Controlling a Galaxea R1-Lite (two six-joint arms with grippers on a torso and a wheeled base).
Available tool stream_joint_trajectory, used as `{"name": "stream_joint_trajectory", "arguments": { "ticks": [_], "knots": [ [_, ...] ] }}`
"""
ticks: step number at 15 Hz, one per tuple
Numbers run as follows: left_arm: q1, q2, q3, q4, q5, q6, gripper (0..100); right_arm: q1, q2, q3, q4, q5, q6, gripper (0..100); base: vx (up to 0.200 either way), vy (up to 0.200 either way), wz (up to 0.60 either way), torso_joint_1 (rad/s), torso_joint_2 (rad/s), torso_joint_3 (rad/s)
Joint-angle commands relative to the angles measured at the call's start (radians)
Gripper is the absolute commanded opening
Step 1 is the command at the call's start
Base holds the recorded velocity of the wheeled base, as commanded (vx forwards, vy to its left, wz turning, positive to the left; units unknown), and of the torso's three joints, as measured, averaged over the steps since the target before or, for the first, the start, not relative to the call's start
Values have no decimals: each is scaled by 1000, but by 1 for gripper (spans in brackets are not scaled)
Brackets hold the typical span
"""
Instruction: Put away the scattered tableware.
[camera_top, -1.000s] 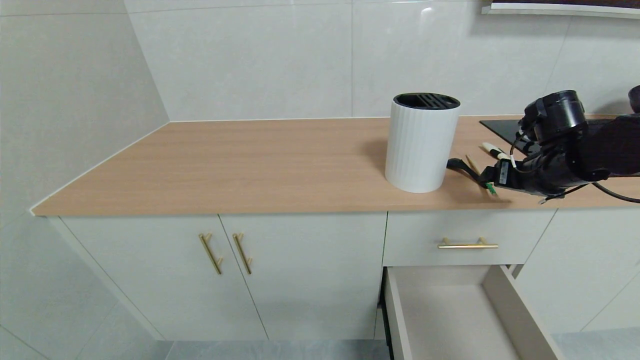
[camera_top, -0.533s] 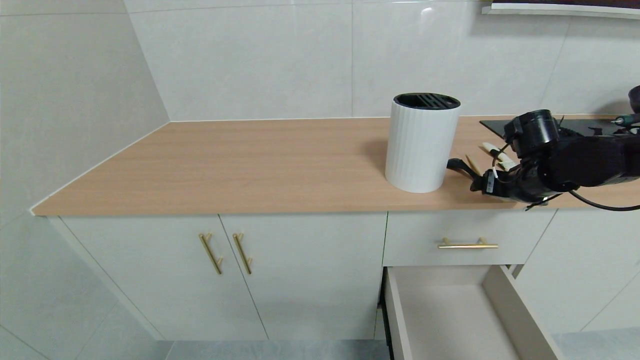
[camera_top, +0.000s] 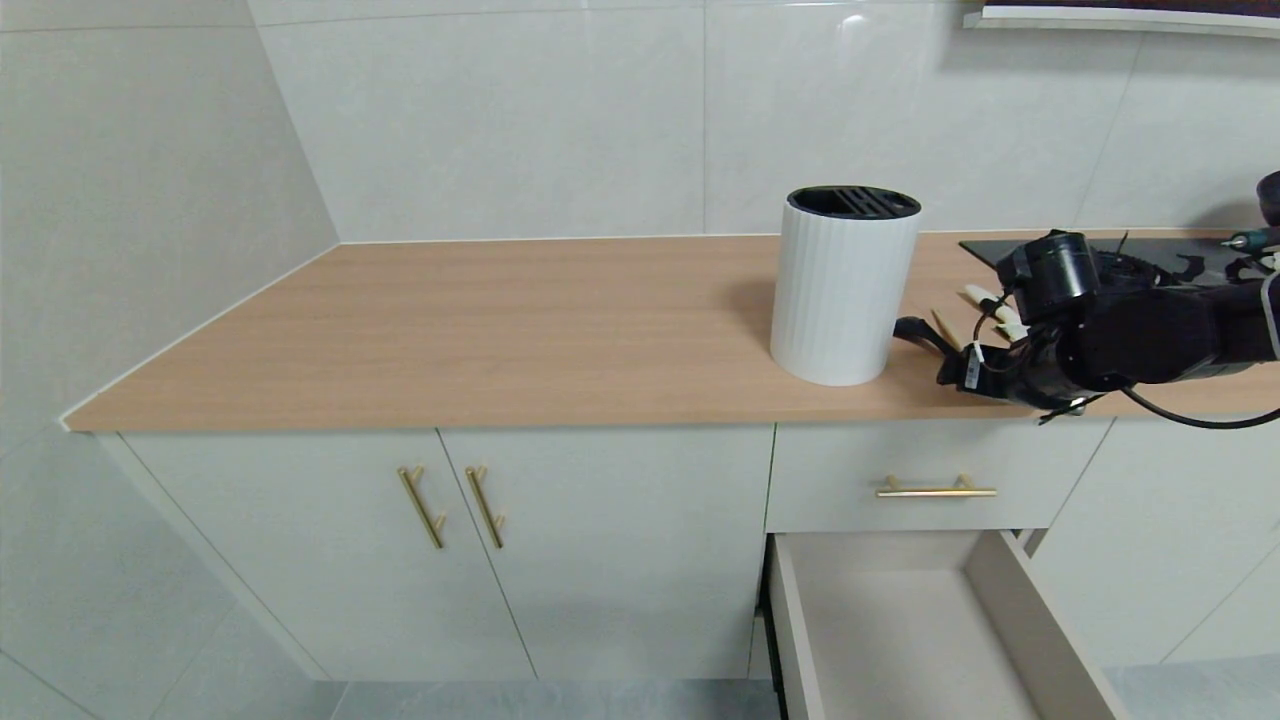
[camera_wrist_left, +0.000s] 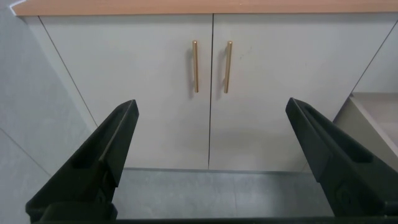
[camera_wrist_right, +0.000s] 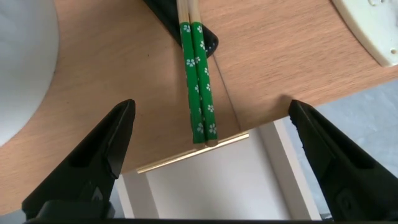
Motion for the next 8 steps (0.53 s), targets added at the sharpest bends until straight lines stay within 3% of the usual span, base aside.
{"name": "stream_joint_trajectory", "arguments": {
  "ticks": [1, 3, 4, 8],
  "knots": [
    [1, 0, 0, 0, 1, 0, 100, 0, 0, 2, 0, 0, 0, 100, 0, 0, 0, 0, 0, 0],
    [1, 0, 0, 0, 1, 0, 100, 0, -2, 0, 0, 0, 0, 100, 0, 0, 0, 0, 0, 0],
    [1, 0, 0, 0, 1, 0, 100, 0, -5, 2, 0, 0, 1, 0, 0, 0, 0, 0, 0, 0],
    [1, 0, 0, 0, 1, 0, 100, 2, -8, 6, 0, 0, 6, 0, 0, 0, 0, 0, 0, 0]
  ]
}}
